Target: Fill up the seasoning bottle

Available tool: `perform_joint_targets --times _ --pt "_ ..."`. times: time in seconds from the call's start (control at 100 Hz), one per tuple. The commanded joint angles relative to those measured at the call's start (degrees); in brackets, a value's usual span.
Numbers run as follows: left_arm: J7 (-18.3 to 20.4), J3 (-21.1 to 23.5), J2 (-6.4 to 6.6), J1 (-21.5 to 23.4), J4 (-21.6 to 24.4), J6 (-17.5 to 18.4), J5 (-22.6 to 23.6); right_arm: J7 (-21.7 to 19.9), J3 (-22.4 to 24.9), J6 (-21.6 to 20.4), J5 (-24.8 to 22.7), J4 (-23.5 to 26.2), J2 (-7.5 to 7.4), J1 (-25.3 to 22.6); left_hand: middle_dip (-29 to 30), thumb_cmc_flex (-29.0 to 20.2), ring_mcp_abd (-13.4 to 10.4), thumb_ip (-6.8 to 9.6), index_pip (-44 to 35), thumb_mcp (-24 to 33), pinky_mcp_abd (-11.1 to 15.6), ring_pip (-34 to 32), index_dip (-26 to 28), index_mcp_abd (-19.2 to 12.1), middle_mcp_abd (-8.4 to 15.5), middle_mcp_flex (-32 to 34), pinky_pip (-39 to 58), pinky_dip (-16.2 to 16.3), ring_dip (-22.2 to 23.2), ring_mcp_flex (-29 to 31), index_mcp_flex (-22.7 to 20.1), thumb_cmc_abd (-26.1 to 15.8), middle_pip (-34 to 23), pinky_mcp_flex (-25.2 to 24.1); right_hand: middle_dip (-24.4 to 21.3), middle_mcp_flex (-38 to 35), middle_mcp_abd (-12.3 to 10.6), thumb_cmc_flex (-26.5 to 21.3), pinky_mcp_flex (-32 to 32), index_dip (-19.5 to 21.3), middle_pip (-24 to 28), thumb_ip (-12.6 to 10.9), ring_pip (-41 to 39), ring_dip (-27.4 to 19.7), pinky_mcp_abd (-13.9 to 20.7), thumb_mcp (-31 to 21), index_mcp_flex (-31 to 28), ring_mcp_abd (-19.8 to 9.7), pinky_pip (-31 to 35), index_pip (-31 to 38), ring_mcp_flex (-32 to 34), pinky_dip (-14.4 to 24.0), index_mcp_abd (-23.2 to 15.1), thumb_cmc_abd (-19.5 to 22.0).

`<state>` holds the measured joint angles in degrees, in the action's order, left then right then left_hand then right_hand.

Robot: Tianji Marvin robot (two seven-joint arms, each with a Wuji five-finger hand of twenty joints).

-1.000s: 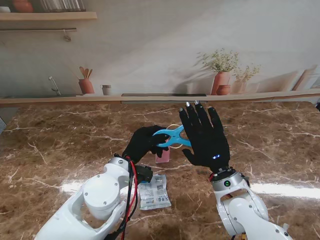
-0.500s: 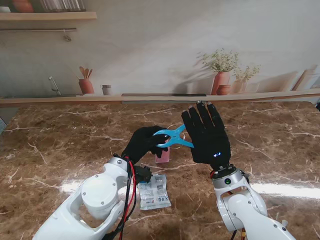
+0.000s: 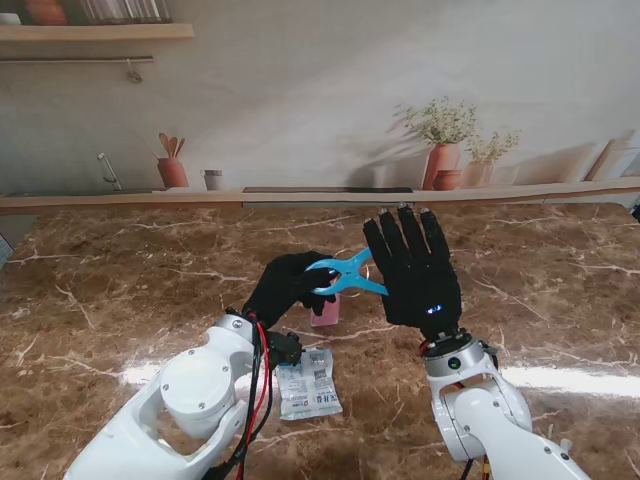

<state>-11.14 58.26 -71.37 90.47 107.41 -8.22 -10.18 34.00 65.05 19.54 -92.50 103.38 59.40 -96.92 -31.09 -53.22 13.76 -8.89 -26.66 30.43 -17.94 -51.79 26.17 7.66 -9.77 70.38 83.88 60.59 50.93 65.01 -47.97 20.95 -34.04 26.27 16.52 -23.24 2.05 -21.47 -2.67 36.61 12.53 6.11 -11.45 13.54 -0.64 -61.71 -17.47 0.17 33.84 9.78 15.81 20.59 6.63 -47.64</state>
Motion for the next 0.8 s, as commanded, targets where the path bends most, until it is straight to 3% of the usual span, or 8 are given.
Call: perform_joint_targets --times 0.0,0.23,0.46,0.79 --pt "0.55 0.13 0.15 0.44 0.38 0.19 -0.99 -0.71 0.33 0.45 -0.26 -0.5 -0.1 -0.14 -1.19 -1.84 2.11 -1.33 -24.51 0.11 1.13 -2.95 1.02 -2.78 2.1 3.4 4.25 0.83 0.56 1.32 0.44 -0.8 -3.35 -0.72 2.01 -2.36 -0.62 1.39 0.28 -0.38 2.28 1.27 -1.03 2.05 -1.25 -1.61 -1.69 0.25 1.17 1.21 1.0 1.89 0.72 -0.7" --pt "1.47 0.4 0.41 0.47 0.21 0.61 -1.17 0.2 -0.07 1.77 -0.71 -1.11 -0.09 0.42 -1.49 -1.98 1.98 -1.26 -24.29 -0.41 1.28 -2.91 1.63 -3.15 2.36 3.26 4.01 1.07 0.77 1.17 0.53 -1.04 -3.33 -0.96 7.18 -11.15 -3.28 0.57 -1.0 2.59 6.7 1.23 -3.99 3.86 -1.56 -2.27 -8.9 -0.94 2.52 7.95 3.95 3.85 -3.26 -0.85" --pt "1.86 0.02 0.51 0.71 -0.33 2.19 -1.62 0.89 -1.9 4.2 2.17 -2.07 0.64 1.37 -1.63 -2.07 1.84 -1.13 -23.9 -0.8 1.41 -2.63 1.92 -3.66 2.48 3.1 3.7 1.2 0.83 0.82 0.57 -1.11 -3.09 -1.36 8.2 -11.86 -2.73 2.86 -4.36 4.15 6.42 1.69 -4.77 4.58 -2.55 -1.22 -9.66 1.32 4.89 9.08 9.08 5.23 -3.13 -0.73" --pt "2.45 0.23 0.67 0.98 -0.5 2.97 -2.24 3.38 -2.8 5.99 2.81 -3.56 0.86 2.82 -1.78 -2.33 1.76 -0.98 -23.54 -1.27 1.63 -2.41 2.24 -3.63 2.52 3.01 3.52 1.39 0.95 0.7 0.58 -1.31 -2.86 -1.6 14.84 -18.27 -6.2 0.58 -9.47 12.97 14.28 1.15 -7.86 8.04 -2.54 -1.44 -15.18 -1.33 9.49 16.92 16.63 7.75 -9.61 0.1"
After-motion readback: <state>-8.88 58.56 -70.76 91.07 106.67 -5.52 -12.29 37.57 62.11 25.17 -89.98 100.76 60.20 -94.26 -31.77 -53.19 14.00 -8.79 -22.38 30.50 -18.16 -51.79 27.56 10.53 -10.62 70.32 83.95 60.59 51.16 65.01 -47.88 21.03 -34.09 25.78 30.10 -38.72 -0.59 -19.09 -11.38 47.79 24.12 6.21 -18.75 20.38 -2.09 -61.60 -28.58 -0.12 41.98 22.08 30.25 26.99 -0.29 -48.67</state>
